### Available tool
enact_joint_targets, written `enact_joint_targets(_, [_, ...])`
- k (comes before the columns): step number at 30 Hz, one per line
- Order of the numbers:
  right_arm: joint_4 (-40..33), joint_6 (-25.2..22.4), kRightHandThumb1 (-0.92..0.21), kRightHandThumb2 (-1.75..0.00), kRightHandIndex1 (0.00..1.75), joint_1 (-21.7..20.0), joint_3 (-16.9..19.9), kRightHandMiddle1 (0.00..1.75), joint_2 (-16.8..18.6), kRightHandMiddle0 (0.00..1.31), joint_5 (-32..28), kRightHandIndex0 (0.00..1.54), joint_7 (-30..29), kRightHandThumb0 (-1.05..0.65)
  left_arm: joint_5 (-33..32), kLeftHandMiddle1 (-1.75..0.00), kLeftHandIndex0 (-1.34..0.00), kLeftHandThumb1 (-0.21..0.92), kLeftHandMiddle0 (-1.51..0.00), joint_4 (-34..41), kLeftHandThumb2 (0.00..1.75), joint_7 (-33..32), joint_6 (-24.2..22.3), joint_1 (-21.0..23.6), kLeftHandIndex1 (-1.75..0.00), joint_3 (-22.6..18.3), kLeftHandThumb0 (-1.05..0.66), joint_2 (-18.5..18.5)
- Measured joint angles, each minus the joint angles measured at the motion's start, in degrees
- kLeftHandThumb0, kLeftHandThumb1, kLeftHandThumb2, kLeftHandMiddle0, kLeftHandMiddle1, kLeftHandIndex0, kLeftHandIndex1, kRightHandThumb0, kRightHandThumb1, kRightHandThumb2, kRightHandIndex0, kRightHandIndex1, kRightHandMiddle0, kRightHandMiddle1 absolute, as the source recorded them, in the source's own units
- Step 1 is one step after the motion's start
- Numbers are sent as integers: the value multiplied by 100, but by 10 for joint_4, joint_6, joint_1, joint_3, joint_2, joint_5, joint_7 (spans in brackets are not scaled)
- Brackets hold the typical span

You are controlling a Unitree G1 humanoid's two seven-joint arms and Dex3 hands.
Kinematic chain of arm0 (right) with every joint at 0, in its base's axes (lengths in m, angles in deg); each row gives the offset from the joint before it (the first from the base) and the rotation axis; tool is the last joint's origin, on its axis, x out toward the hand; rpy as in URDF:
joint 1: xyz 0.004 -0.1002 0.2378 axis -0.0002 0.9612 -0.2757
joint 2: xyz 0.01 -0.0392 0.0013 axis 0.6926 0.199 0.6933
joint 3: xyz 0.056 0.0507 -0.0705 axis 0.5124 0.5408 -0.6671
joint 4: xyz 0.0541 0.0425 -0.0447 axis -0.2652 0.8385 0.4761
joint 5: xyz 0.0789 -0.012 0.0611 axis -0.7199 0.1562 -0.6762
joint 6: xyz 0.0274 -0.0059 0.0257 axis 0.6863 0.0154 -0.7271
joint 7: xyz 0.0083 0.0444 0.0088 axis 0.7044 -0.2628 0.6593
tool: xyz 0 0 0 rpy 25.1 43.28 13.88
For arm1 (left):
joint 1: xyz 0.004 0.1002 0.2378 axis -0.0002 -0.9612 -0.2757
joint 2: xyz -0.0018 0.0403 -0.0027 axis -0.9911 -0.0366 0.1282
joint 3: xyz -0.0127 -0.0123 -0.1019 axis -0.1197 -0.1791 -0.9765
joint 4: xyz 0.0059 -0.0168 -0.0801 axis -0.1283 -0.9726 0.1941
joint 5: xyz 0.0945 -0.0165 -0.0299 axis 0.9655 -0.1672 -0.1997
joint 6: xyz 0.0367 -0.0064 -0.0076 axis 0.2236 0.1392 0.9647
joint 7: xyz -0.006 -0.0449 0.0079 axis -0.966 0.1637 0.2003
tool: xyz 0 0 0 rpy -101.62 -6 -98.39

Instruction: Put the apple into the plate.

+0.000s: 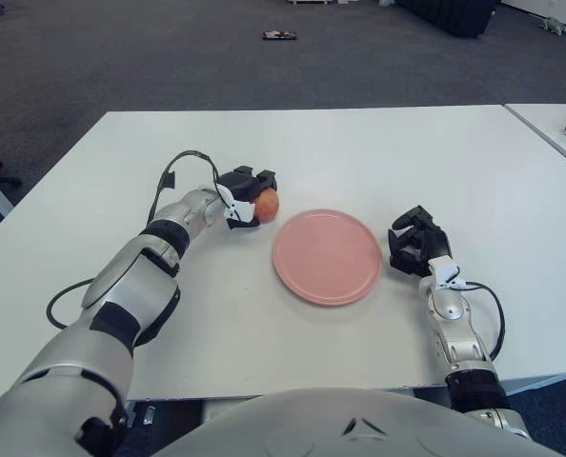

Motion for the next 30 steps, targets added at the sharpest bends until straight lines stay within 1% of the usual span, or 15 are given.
enact_joint_targets(1, [0,0,-54,-105,160,0,0,175,0,44,0,68,0,-41,0,-175,-65,21,-88,0,139,-4,1,-1,-175,0,-51,0])
enact_joint_targets(2, [0,0,-54,-105,160,0,0,175,0,44,0,68,0,-41,-1,-174,-65,17,-88,0,145,-8,2,-3,-175,-1,-41,0])
enact_joint_targets(3, [0,0,-54,-105,160,0,0,175,0,44,0,68,0,-41,-1,-173,-64,10,-87,0,154,-12,3,-4,-175,-1,-27,0])
enact_joint_targets(5, [0,0,-53,-105,161,0,0,175,0,44,0,68,0,-41,0,-169,-65,1,-89,1,164,-23,5,-6,-175,1,-11,0])
enact_joint_targets(8, [0,0,-53,-106,161,0,1,175,0,44,0,69,0,-41,3,-165,-67,-5,-93,2,170,-42,6,-9,-175,5,-4,2])
enact_joint_targets(14, [0,0,-54,-105,160,0,1,175,0,44,0,67,0,-41,3,-161,-69,-10,-97,3,174,-57,3,-9,-175,10,-1,6])
enact_joint_targets(30, [-1,-1,-54,-105,156,0,2,175,0,43,1,66,-4,-41,-21,-163,-69,-10,-96,9,175,-47,-13,-19,-175,-5,0,8])
